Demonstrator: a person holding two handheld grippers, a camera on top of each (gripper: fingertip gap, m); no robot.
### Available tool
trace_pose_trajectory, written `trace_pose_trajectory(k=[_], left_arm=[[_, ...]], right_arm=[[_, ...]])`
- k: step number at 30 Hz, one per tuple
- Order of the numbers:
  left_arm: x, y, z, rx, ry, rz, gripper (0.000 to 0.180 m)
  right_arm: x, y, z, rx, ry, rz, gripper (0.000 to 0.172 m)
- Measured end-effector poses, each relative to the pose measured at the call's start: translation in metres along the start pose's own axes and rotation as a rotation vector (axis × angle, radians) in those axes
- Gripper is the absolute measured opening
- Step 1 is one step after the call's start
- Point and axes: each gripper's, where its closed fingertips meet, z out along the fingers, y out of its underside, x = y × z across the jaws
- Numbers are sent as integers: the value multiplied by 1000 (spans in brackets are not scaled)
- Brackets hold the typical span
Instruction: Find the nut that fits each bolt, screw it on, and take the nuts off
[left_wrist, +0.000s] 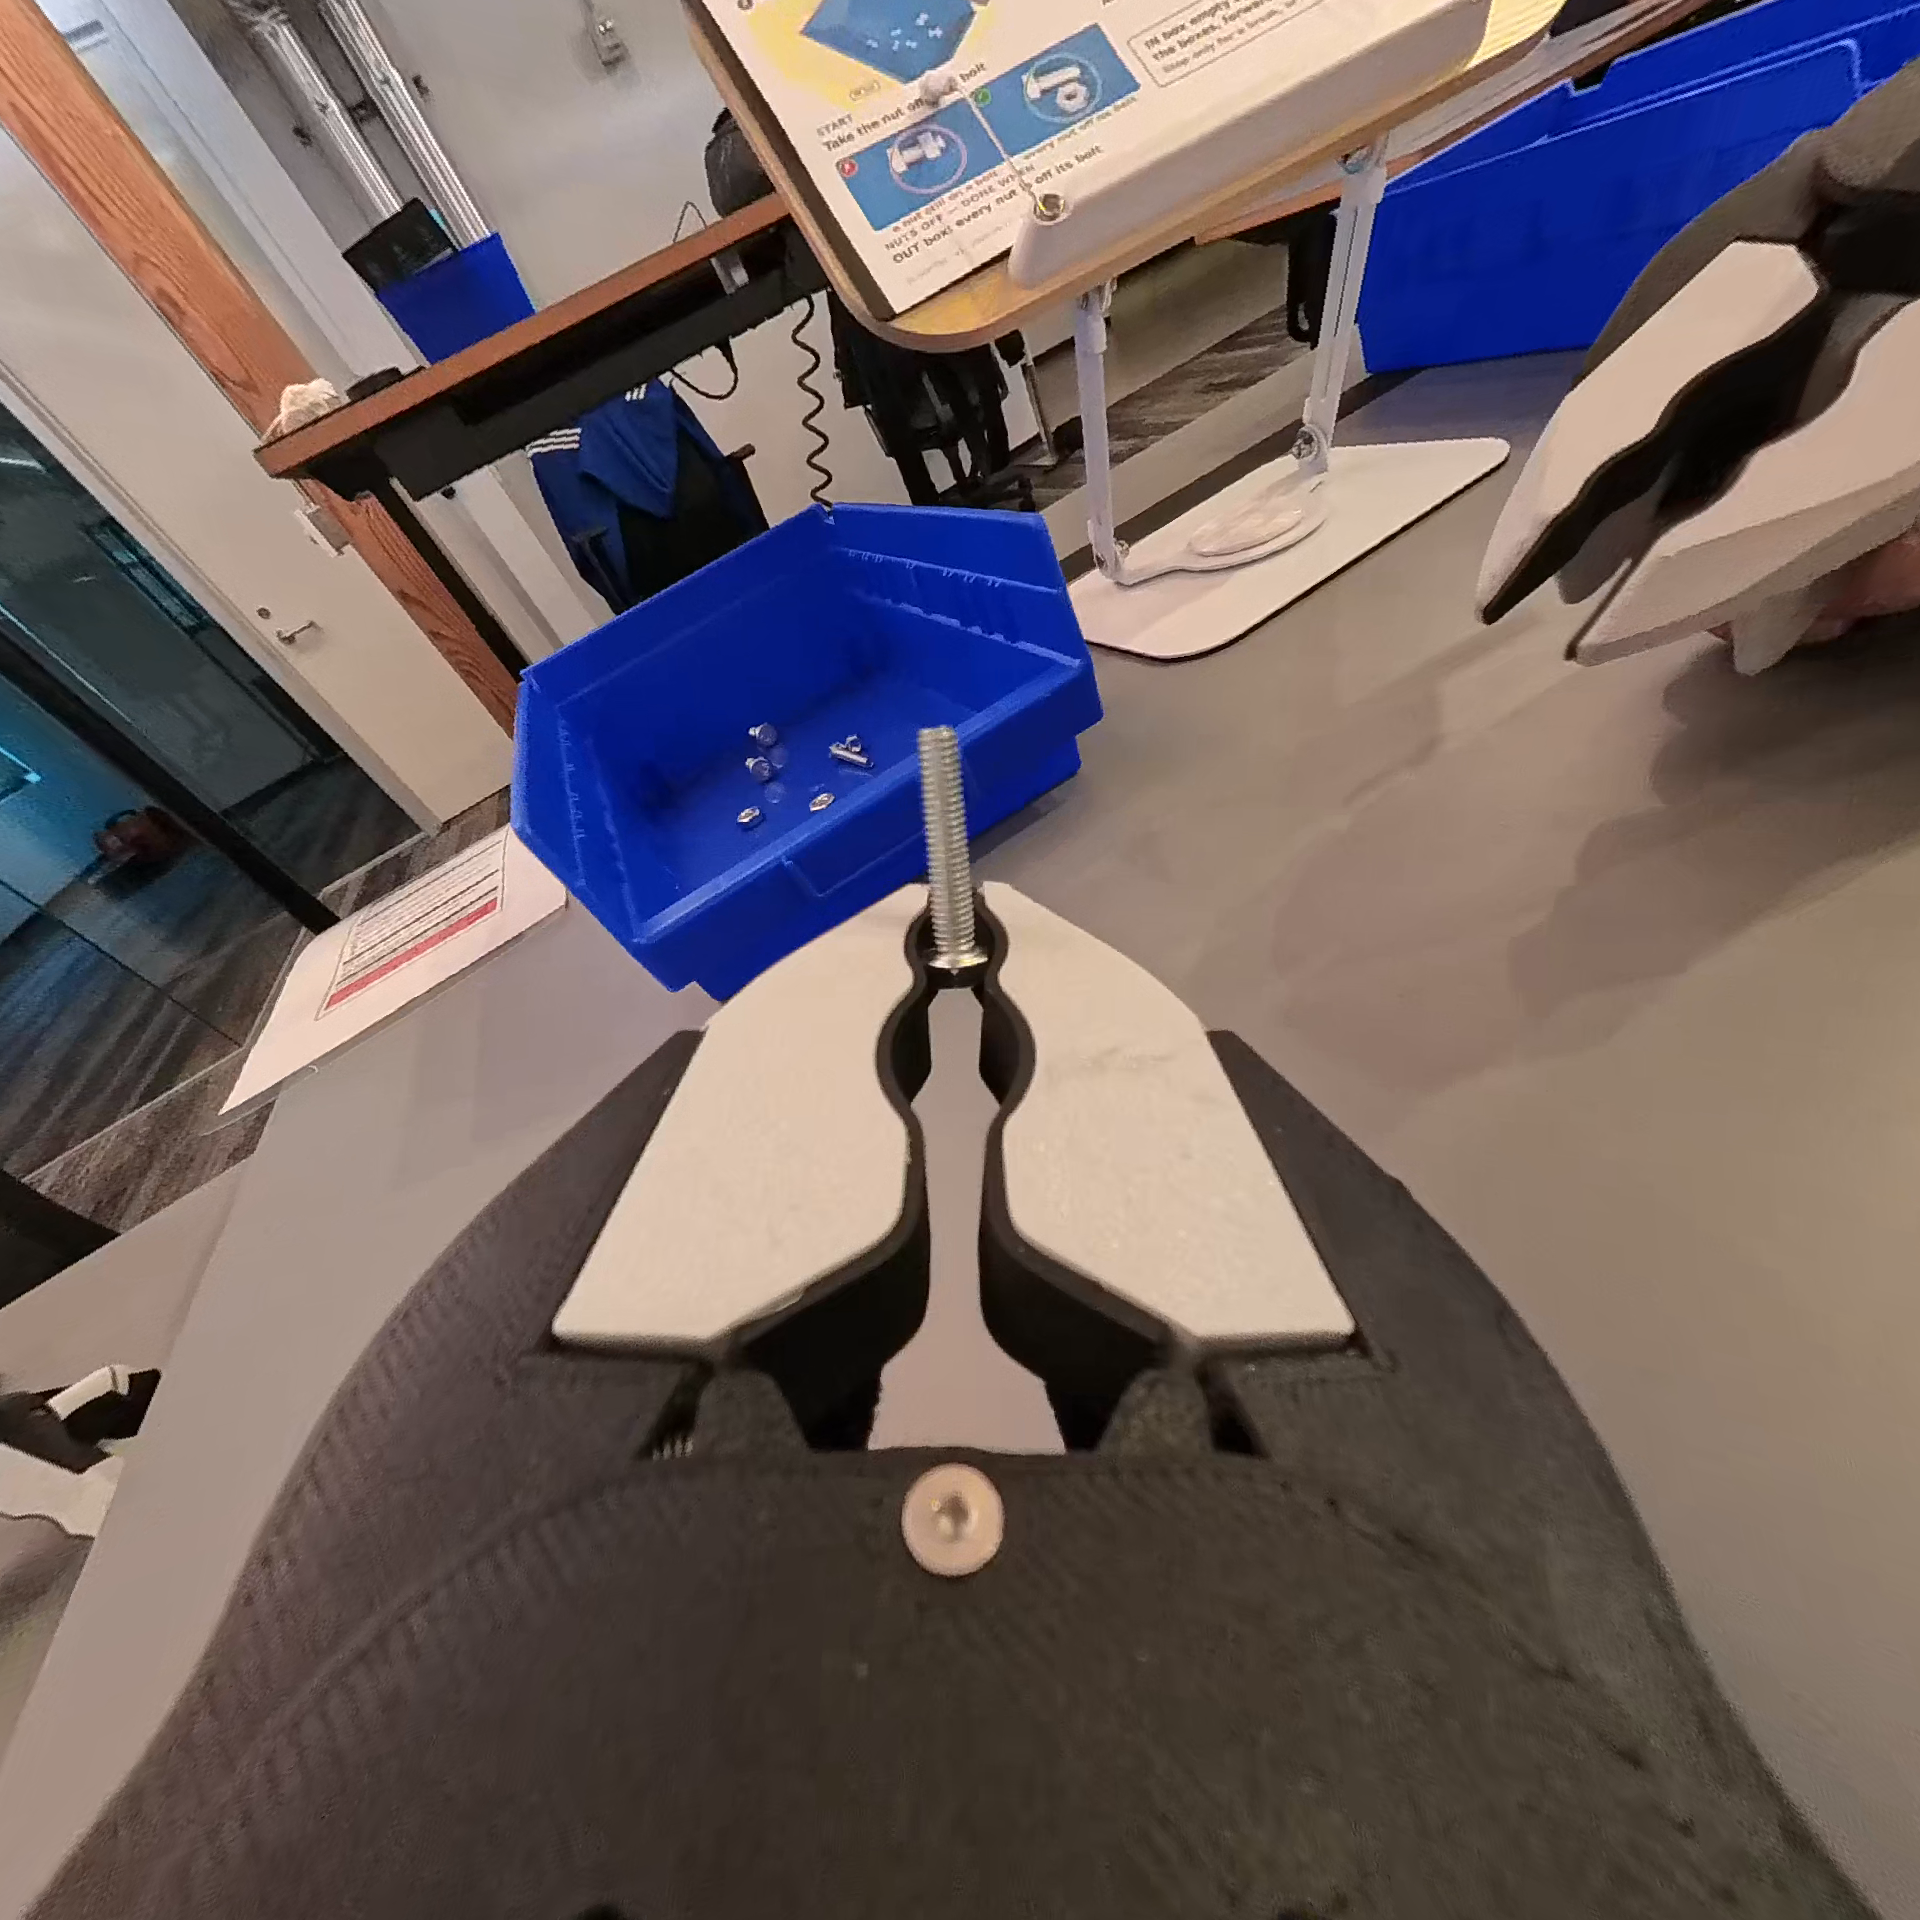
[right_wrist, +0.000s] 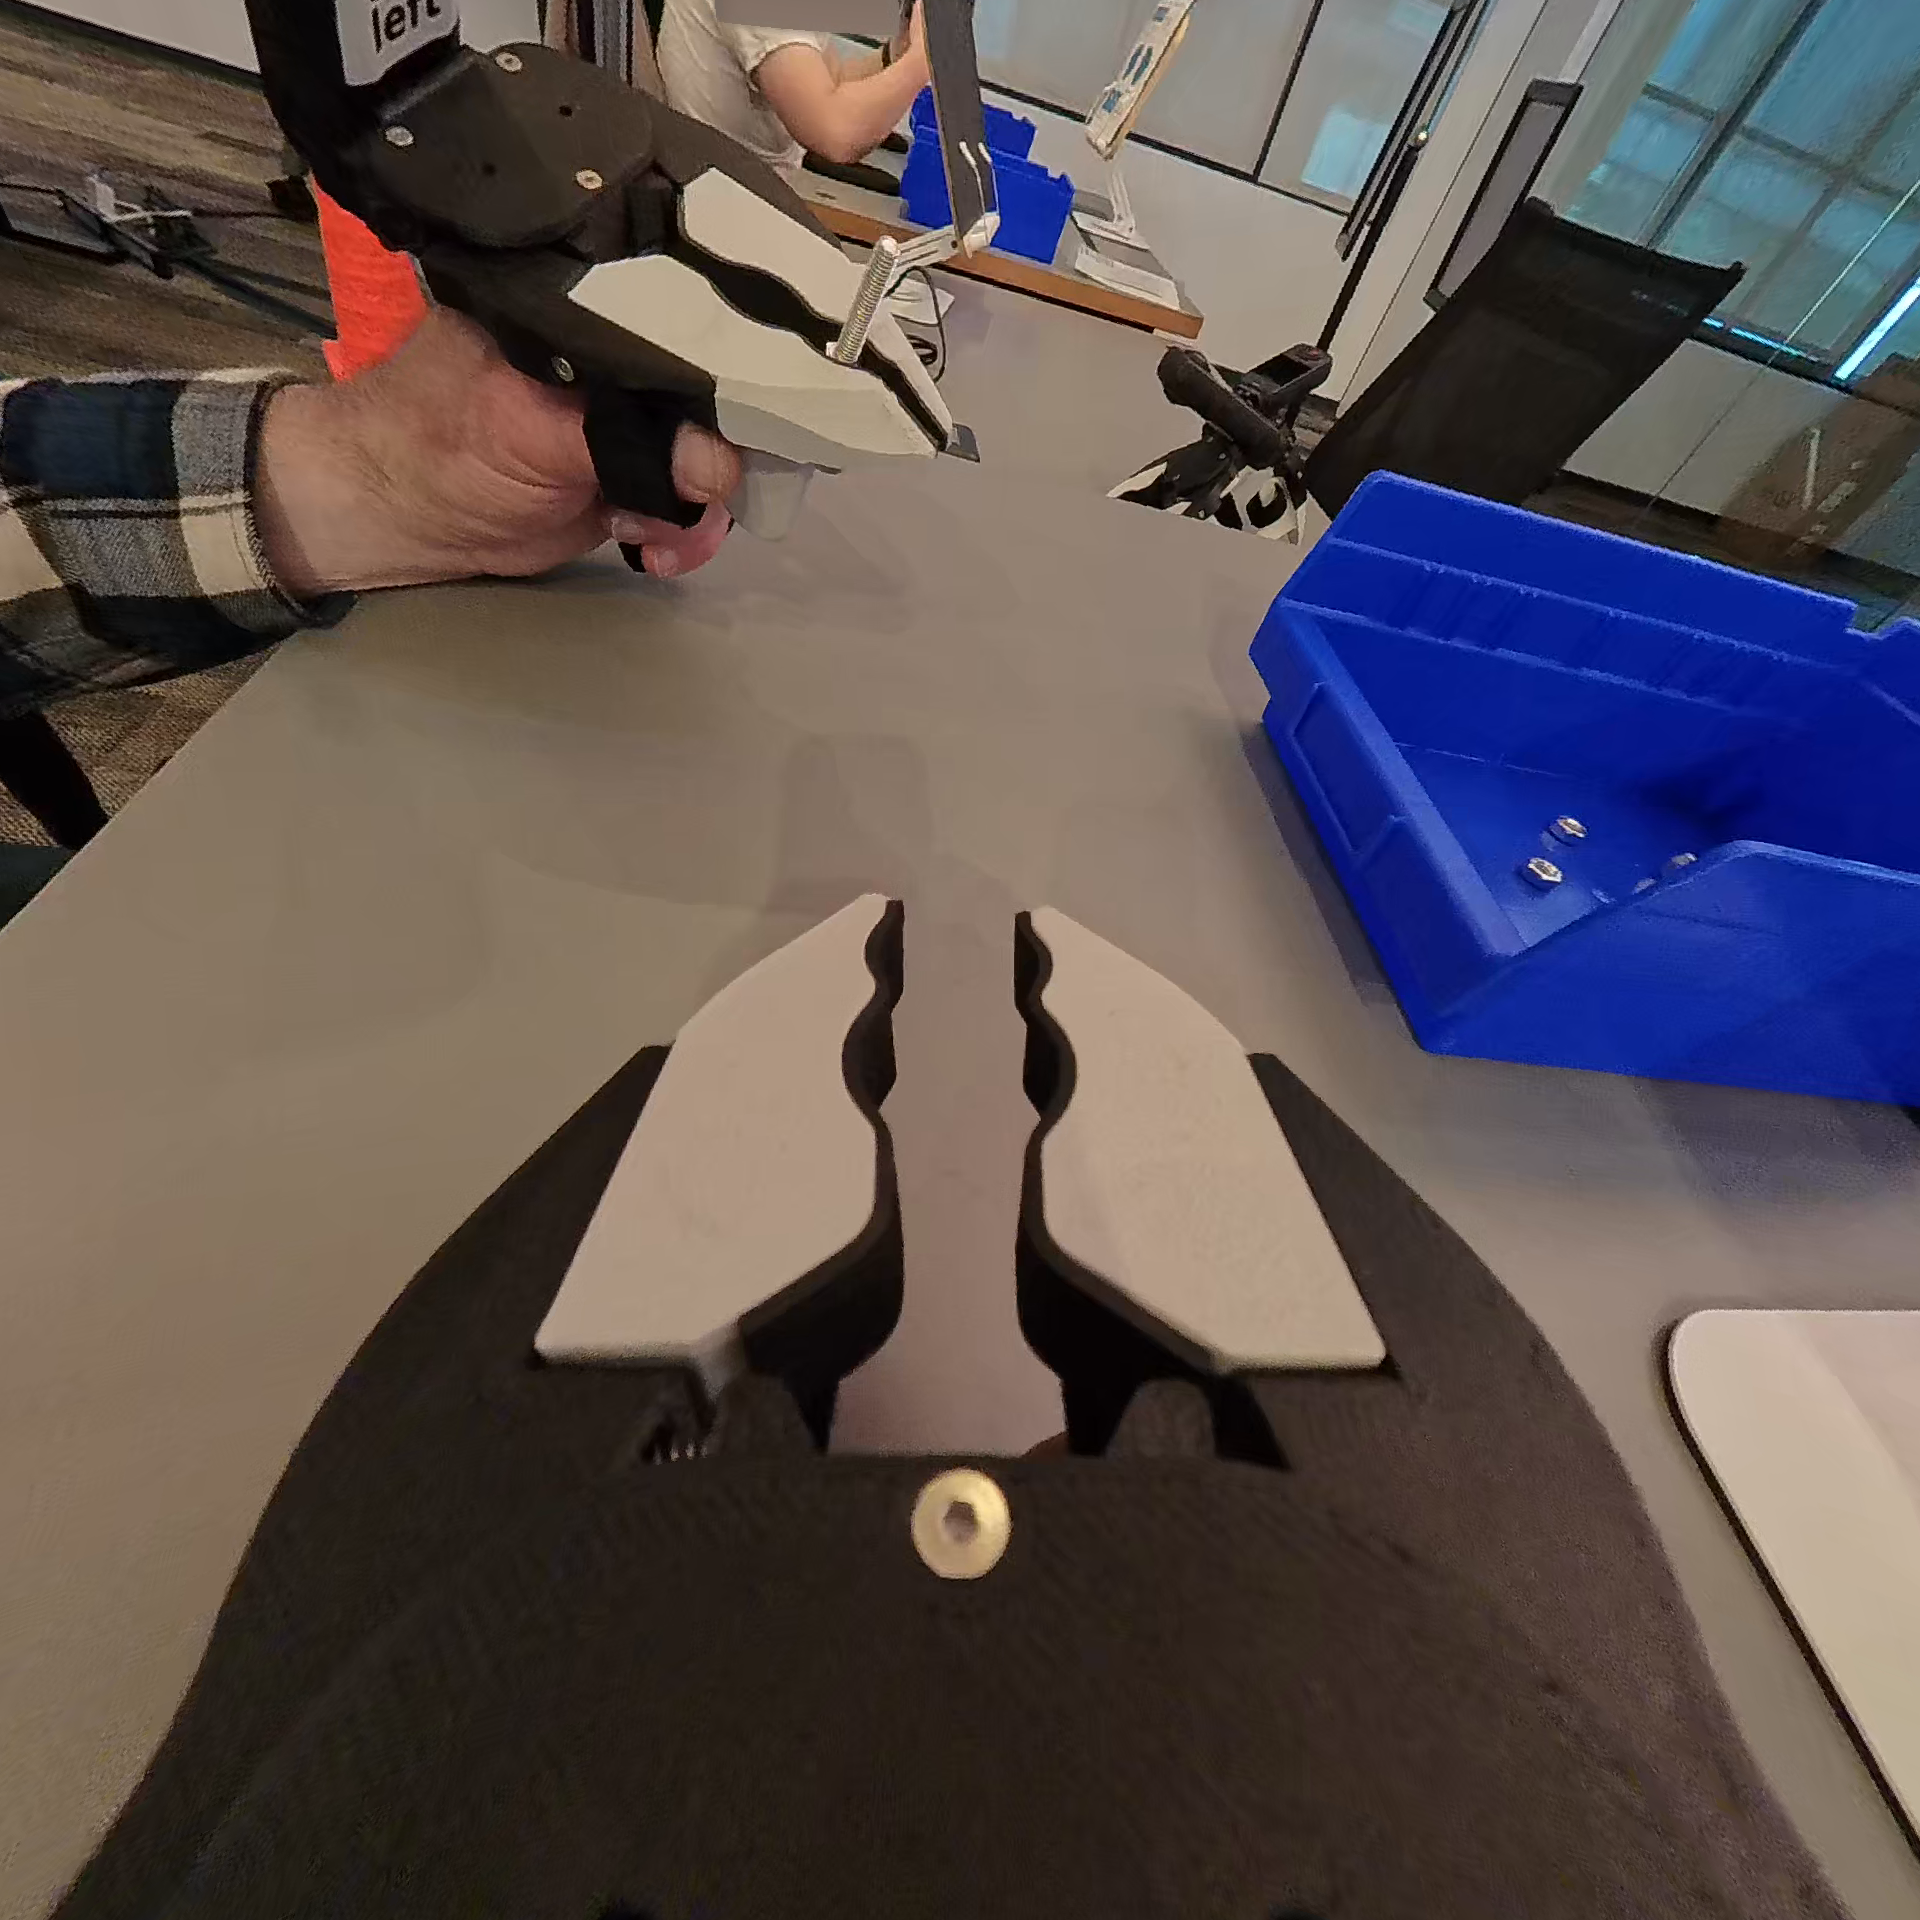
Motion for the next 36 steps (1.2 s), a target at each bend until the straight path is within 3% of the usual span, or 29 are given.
trace_pose_trajectory(k=[21, 27, 36], left_arm=[[8, 5, 7, -26, 48, 6, 4], [8, 6, 7, -28, 51, -7, 4], [12, 10, 10, -42, 91, -43, 4]], right_arm=[[0, 28, 13, -190, 53, -178, 46], [-2, 38, 19, -263, 48, -211, 66], [-1, 42, 19, -287, 58, -225, 68]])
